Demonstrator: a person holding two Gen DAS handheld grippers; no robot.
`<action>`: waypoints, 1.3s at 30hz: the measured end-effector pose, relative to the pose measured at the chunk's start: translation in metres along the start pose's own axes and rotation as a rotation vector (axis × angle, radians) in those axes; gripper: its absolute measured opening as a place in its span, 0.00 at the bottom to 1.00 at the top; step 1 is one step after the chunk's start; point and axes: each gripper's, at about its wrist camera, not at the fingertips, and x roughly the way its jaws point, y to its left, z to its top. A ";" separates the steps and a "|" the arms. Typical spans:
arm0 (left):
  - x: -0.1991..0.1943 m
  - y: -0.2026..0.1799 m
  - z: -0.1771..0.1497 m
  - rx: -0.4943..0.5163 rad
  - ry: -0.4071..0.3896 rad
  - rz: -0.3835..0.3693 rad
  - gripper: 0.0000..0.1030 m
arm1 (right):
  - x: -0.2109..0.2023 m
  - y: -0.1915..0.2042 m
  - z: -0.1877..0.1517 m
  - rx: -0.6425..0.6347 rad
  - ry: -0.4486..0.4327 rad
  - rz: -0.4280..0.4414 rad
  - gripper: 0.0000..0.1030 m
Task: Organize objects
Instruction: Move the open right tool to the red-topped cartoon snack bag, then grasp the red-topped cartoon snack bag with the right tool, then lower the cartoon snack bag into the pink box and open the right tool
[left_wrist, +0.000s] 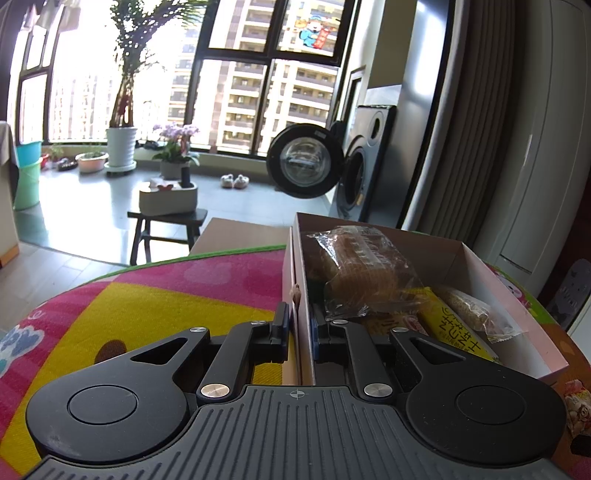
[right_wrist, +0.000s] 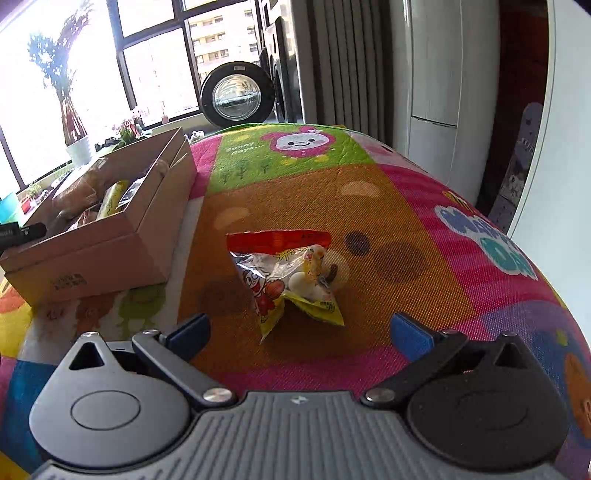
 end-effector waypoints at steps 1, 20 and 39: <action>0.000 0.000 0.000 0.000 0.000 0.000 0.13 | 0.000 0.001 -0.001 -0.006 0.000 -0.004 1.00; 0.000 0.001 0.000 -0.002 0.001 -0.002 0.13 | 0.019 0.017 0.014 -0.125 0.048 -0.013 1.00; 0.000 0.001 -0.001 -0.005 0.002 -0.004 0.13 | 0.014 0.051 0.024 -0.226 0.062 0.032 0.51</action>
